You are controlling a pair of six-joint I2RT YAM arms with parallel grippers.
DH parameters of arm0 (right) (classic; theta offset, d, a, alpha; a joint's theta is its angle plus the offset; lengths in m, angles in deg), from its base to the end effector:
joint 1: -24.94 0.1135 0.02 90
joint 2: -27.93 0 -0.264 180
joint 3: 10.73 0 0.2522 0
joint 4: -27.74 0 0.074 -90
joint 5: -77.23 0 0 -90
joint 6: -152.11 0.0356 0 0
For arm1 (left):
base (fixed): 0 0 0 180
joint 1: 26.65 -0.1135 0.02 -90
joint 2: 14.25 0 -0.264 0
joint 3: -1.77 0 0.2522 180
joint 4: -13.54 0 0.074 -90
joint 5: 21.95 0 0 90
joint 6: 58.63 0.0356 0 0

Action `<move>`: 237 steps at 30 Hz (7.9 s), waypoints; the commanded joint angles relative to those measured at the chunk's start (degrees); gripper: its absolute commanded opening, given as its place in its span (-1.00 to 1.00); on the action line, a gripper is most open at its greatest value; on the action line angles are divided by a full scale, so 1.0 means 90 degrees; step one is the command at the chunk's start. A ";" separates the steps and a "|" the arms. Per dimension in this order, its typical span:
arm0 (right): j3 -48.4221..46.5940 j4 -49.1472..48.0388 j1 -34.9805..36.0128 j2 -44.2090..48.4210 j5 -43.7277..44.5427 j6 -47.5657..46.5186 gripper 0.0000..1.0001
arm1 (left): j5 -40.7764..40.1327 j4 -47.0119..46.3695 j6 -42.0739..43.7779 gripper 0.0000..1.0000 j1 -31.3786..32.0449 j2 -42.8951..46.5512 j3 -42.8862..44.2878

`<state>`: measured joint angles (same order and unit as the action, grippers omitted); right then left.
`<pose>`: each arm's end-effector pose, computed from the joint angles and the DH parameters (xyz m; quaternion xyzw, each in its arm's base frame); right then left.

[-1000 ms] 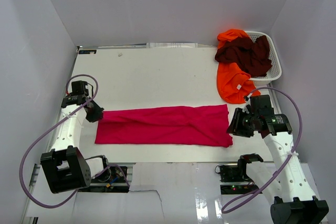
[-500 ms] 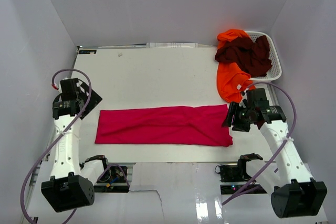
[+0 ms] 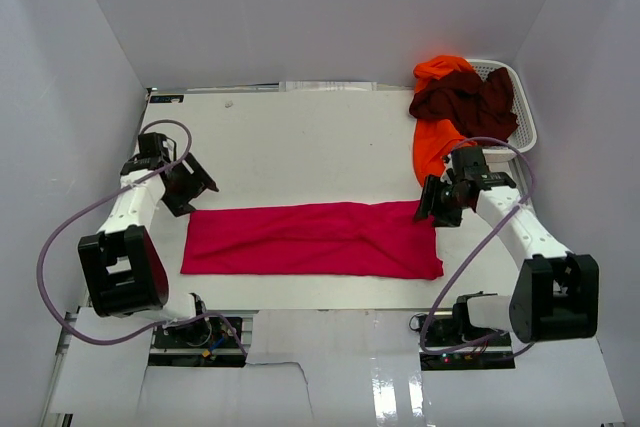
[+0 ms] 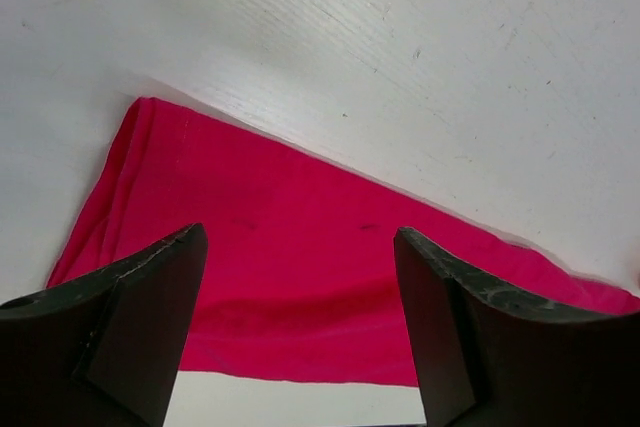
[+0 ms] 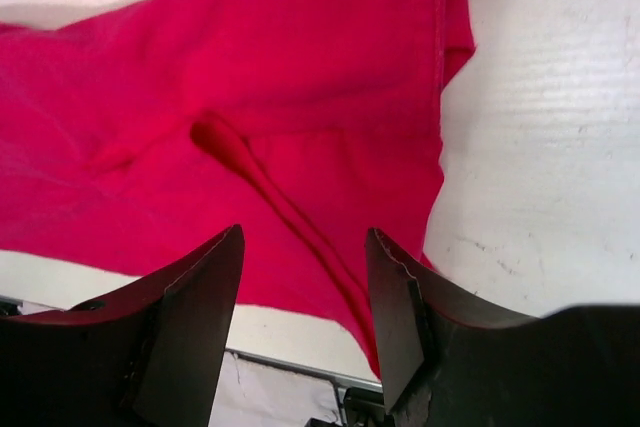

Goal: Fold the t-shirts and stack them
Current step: Fold the other side of the tshirt into a rectangle, then rotate the tshirt 90 degrees

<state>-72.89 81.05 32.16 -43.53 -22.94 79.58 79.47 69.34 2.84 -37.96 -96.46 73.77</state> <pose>0.2325 0.0358 0.2262 0.0655 0.9658 0.1345 0.2120 0.2727 0.0474 0.2309 -0.3122 0.9221 -0.1272 0.1899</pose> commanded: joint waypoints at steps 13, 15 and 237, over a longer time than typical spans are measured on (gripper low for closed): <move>-0.0833 -0.1074 0.0086 -0.1952 0.0456 -0.0067 0.13 | 0.0196 -0.0521 -0.0121 0.64 0.0007 -0.1294 0.0121; -0.0833 -0.1103 0.0135 -0.2146 0.0554 -0.0057 0.13 | 0.0080 -0.0540 -0.0111 0.64 0.0007 -0.1411 0.0092; -0.9310 -0.1728 0.0378 -0.9042 -0.1350 0.0910 0.22 | 0.1113 0.0983 -0.2209 0.66 0.3511 -0.0064 -0.2008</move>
<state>-155.97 64.27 33.97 -121.67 -36.10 87.30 87.93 75.02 -13.34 -9.18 -98.76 57.83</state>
